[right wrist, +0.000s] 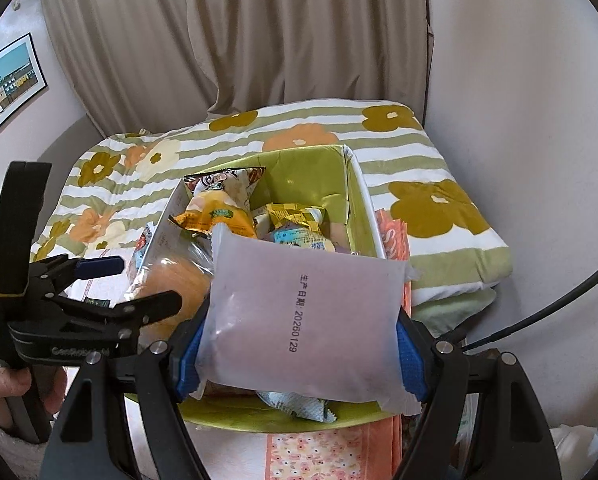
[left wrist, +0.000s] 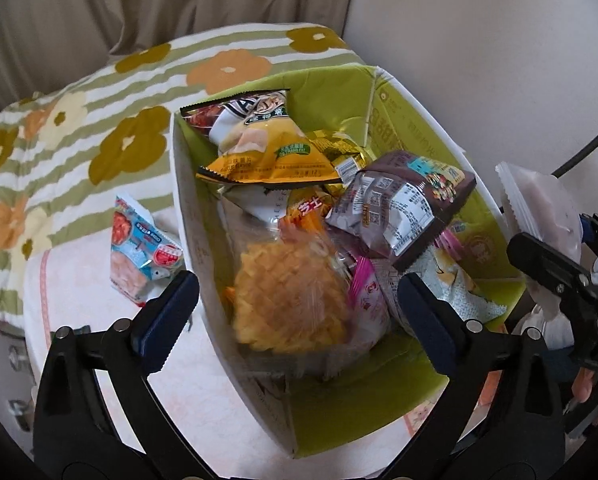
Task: Organize snacks
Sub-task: 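Carry waffle and white pack into the yellow-green box and open both tools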
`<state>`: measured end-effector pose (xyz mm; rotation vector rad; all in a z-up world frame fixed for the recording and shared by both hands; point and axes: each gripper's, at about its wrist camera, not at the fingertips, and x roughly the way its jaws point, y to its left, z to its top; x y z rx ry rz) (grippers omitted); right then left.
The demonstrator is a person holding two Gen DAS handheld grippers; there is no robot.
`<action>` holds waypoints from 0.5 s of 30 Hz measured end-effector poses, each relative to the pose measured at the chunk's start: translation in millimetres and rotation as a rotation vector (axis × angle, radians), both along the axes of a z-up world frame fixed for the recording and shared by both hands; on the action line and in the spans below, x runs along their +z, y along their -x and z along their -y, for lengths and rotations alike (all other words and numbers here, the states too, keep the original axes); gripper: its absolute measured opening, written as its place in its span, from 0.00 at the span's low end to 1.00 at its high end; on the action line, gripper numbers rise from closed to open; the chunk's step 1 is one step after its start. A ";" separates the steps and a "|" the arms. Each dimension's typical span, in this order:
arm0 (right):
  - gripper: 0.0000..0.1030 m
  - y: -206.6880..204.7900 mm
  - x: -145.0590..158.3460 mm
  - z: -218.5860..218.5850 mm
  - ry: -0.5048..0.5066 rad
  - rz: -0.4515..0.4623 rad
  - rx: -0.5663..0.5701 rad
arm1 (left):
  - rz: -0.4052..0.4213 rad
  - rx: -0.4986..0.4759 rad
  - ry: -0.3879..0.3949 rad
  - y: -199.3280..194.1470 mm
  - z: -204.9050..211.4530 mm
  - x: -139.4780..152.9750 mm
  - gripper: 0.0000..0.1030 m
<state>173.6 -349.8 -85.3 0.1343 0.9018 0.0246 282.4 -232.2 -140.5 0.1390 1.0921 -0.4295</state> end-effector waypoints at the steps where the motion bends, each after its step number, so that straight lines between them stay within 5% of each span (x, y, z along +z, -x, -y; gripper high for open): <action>1: 0.72 0.2 -0.5 1.9 -0.006 -0.002 -0.004 | 0.000 0.000 -0.008 0.2 -0.5 -0.1 0.96; 15: 0.75 -10.6 -7.8 -1.0 -0.051 -0.020 0.022 | 0.094 0.073 -0.056 18.9 -39.5 21.8 0.96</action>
